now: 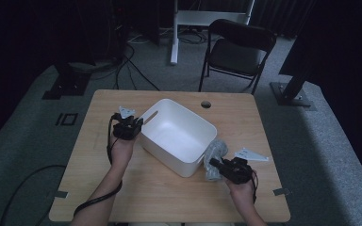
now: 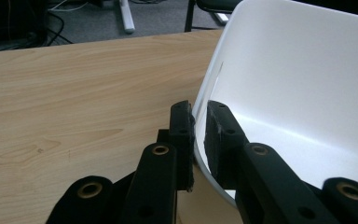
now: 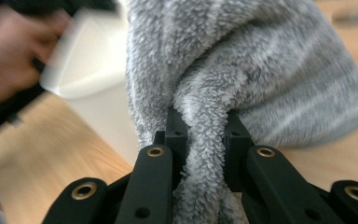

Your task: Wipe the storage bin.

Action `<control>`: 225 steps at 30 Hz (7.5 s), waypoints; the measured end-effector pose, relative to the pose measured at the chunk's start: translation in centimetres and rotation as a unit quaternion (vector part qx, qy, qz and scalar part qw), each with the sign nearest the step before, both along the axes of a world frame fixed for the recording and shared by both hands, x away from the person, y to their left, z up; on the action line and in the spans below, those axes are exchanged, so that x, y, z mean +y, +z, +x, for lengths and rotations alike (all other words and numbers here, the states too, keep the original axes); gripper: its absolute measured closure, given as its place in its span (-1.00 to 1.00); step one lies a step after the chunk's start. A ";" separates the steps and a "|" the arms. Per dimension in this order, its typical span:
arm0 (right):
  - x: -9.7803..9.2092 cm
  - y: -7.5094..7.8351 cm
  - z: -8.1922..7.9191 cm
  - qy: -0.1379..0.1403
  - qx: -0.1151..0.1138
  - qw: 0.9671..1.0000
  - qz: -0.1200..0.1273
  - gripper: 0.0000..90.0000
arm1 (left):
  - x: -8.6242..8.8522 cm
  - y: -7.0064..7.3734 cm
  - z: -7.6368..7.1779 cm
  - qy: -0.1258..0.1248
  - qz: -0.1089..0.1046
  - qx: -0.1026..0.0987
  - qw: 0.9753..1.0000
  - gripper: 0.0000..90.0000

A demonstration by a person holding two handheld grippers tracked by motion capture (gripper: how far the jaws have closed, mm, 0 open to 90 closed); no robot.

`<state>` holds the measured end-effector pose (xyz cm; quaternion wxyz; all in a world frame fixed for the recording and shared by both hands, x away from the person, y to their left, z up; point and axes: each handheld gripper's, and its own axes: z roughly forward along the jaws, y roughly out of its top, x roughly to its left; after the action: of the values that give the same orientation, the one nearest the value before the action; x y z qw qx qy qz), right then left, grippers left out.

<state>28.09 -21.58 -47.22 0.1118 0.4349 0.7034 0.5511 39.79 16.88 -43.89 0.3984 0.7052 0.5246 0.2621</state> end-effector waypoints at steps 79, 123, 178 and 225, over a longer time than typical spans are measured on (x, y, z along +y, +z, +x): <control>-1.3 -2.4 6.6 -0.058 0.037 0.997 -0.017 0.73 | 0.6 0.2 0.3 -0.071 0.008 0.008 0.997 0.78; -5.7 -1.9 5.5 -0.091 0.054 0.994 -0.026 0.70 | 2.6 0.3 -2.1 -0.145 -0.047 -0.015 0.988 0.42; -7.7 -2.1 4.4 -0.097 0.055 0.994 -0.003 0.70 | 2.1 1.9 4.9 -0.260 -0.049 -0.067 0.962 0.32; -8.6 -2.6 4.5 -0.112 0.060 0.992 -0.002 0.70 | -2.2 0.7 9.1 -0.324 -0.023 -0.025 0.946 0.70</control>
<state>32.55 -30.19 -49.82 0.1309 0.5428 0.6571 0.5064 48.86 14.70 -43.15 0.4911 0.8207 0.2640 0.1245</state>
